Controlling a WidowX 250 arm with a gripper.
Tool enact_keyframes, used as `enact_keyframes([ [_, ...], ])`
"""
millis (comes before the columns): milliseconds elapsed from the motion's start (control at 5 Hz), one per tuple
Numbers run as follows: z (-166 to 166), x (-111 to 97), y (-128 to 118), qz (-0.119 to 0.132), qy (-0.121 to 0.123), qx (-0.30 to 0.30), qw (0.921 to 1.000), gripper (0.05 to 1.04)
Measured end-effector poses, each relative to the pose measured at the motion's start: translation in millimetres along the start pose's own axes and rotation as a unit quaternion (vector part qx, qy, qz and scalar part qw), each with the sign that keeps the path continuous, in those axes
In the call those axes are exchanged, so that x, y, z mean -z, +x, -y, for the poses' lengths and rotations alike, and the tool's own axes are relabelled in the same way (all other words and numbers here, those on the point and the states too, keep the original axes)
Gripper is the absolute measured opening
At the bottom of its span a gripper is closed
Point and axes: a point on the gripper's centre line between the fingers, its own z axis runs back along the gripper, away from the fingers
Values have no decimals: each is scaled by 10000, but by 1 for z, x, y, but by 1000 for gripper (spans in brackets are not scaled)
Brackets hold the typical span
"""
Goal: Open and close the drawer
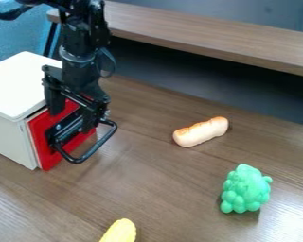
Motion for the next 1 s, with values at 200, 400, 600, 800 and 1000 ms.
enact_keyframes([
  [200,-7,1,-1,-24,117,-21,9999,999],
  [400,-10,2,-2,-18,138,-38,9999,999],
  [600,-7,2,-1,-6,89,-40,10000,999],
  [800,15,0,1,21,-403,277,9988,999],
  [1000,41,-16,9,182,-1237,672,9899,999],
])
